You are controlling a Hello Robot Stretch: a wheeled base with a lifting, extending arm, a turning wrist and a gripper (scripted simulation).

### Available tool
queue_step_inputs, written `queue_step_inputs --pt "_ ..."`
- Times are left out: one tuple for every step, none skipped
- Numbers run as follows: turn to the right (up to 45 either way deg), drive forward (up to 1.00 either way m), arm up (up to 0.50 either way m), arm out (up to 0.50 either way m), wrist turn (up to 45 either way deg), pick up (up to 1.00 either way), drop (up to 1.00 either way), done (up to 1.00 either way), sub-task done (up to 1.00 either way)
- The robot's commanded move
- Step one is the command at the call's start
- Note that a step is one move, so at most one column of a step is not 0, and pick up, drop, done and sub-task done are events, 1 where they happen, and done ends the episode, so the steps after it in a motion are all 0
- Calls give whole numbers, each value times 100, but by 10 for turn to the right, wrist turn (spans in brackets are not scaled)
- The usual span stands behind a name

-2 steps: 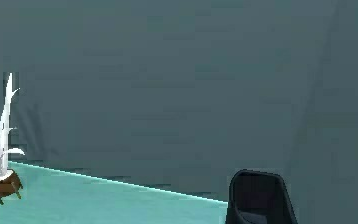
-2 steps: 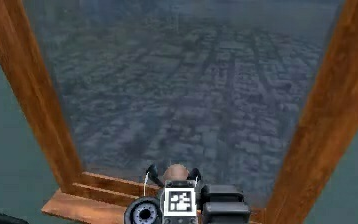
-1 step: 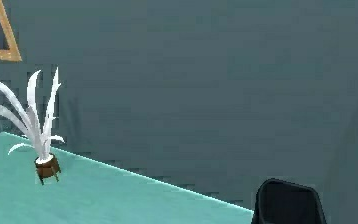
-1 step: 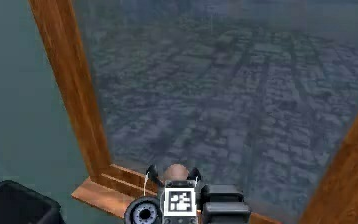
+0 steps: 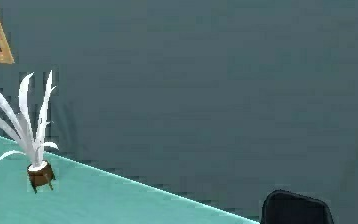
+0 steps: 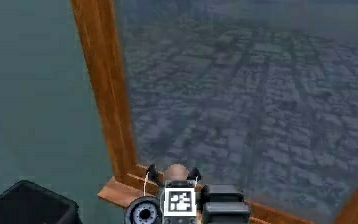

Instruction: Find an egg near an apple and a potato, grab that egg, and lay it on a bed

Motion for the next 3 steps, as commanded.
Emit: queue_step_inputs --pt "-450 0 0 0 0 0 0 0 0" --pt "-210 0 0 0 0 0 0 0 0" --pt "0 25 0 0 0 0 0 0 0"
